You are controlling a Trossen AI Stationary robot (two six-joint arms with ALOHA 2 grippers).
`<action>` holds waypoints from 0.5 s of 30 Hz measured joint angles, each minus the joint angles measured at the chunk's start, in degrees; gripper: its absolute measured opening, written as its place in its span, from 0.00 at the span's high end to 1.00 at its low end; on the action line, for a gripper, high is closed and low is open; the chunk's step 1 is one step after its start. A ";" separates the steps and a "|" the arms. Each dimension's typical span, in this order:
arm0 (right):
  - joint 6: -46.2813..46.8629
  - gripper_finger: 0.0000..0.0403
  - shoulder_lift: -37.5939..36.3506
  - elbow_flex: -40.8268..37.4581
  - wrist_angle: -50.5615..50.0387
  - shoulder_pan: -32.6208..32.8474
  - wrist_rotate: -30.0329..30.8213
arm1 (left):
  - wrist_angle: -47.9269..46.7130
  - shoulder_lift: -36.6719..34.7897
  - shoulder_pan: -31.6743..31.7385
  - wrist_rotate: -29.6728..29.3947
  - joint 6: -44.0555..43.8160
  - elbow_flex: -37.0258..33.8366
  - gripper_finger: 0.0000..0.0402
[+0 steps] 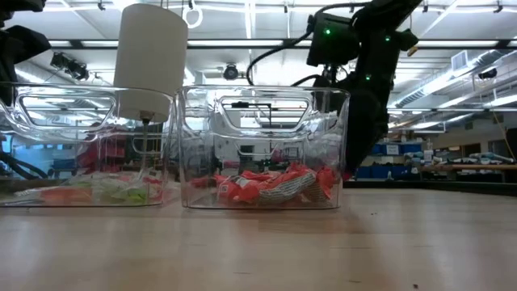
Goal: Sort candy
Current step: Move the top right transparent bin to the center of the table
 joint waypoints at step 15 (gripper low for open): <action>1.57 1.00 3.70 0.03 16.14 7.68 -0.44 | 1.13 -0.05 -0.24 5.81 -1.73 0.02 1.00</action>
